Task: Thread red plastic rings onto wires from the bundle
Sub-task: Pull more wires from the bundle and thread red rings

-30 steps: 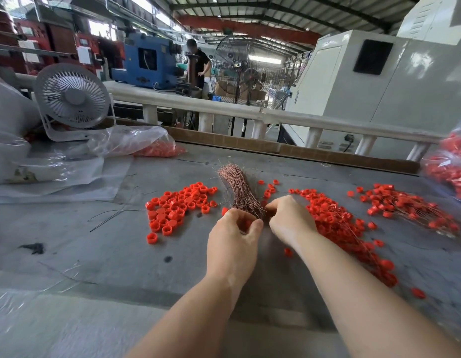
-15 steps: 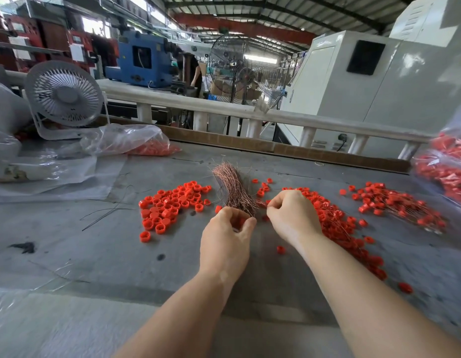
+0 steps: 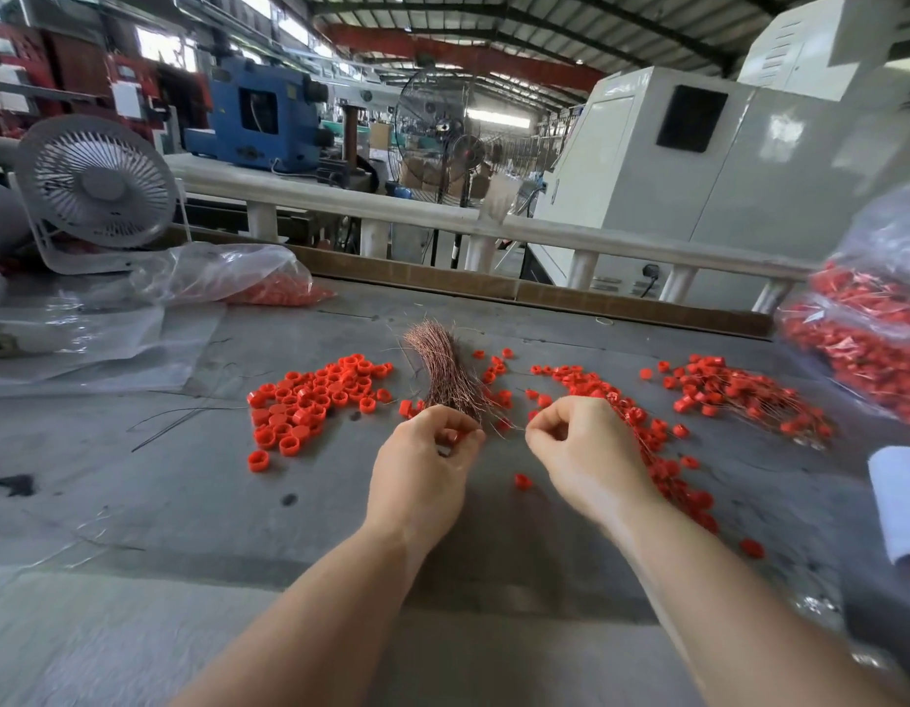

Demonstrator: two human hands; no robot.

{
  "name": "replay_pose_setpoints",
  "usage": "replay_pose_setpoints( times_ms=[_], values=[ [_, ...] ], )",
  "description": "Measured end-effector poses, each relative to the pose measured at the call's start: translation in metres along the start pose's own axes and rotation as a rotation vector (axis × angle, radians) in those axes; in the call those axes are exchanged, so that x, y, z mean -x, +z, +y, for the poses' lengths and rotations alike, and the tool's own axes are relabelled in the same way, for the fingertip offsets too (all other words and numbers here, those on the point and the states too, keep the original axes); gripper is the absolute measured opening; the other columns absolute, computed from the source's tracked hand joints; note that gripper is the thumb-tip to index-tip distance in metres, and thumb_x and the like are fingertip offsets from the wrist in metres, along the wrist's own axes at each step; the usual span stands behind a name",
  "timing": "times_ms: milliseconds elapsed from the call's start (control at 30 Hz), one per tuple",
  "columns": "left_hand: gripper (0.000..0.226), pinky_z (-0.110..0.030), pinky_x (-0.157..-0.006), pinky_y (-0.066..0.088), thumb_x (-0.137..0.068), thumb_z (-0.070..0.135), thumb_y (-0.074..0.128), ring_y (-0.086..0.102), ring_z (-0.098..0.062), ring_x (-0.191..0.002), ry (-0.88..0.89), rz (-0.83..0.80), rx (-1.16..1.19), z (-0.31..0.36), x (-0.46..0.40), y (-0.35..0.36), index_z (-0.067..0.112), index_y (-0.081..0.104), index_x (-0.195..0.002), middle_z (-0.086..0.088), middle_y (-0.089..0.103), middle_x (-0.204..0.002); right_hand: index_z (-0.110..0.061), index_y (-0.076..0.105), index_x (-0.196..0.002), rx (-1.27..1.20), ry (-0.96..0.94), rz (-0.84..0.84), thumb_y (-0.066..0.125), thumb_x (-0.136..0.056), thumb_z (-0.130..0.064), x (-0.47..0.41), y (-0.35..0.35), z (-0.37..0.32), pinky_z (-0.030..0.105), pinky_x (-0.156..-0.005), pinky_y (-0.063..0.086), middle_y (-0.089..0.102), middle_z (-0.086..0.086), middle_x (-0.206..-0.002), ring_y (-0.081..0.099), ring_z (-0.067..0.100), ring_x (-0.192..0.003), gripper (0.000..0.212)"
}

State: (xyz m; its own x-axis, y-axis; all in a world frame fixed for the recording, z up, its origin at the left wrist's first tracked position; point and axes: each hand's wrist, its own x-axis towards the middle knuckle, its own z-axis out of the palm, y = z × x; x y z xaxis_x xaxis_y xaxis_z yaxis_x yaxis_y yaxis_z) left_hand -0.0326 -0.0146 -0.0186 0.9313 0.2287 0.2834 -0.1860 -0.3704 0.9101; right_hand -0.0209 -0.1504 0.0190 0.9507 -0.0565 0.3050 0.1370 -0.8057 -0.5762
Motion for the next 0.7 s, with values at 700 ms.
replay_pose_setpoints(
  times_ms=[700],
  values=[
    [0.005, -0.024, -0.066, 0.042, -0.083, 0.024, 0.066, 0.057, -0.015, -0.069, 0.041, -0.031, -0.085, 0.002, 0.0, -0.002, 0.026, 0.065, -0.079, 0.009, 0.059, -0.072, -0.011, 0.067, -0.089, -0.005, -0.152, 0.148, 0.058, -0.088, -0.013, 0.015, 0.017, 0.012, 0.029, -0.079, 0.04, 0.064, 0.001, -0.092, 0.057, 0.021, -0.089, 0.009]
  ],
)
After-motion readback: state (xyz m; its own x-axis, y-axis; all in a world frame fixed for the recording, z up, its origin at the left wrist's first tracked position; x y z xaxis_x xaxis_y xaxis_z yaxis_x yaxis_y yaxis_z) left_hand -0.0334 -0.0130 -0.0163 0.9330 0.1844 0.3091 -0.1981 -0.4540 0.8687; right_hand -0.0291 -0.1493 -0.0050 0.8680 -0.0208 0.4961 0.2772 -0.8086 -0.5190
